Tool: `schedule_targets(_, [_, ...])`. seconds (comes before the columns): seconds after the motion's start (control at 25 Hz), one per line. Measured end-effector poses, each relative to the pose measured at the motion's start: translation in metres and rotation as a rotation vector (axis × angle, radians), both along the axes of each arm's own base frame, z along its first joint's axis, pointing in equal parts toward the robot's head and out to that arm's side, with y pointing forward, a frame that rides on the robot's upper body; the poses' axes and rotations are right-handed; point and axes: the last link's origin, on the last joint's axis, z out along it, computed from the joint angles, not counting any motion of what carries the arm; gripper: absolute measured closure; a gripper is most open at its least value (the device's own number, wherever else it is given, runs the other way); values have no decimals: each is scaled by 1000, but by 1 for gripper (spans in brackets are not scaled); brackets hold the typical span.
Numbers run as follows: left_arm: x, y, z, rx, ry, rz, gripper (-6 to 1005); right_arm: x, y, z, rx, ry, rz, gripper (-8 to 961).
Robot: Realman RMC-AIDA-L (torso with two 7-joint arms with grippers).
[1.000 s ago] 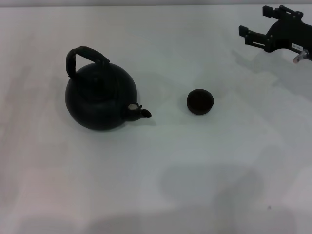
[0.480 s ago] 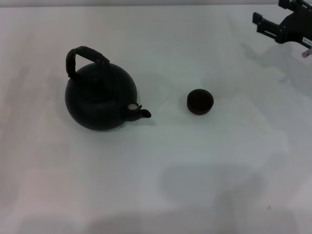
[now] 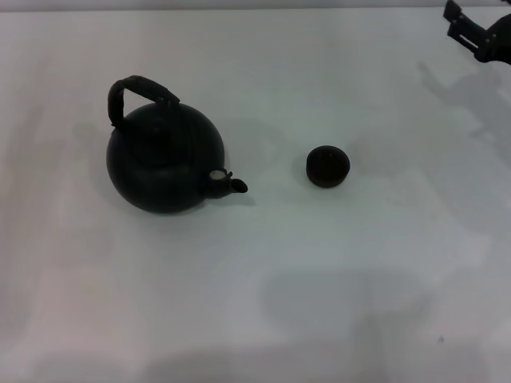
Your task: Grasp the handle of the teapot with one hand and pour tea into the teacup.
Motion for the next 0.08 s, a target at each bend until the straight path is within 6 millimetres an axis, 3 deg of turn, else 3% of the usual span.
schedule_targets(0.08, [-1, 1, 0, 2, -5, 8, 255, 2, -2, 0, 25, -2, 0, 93])
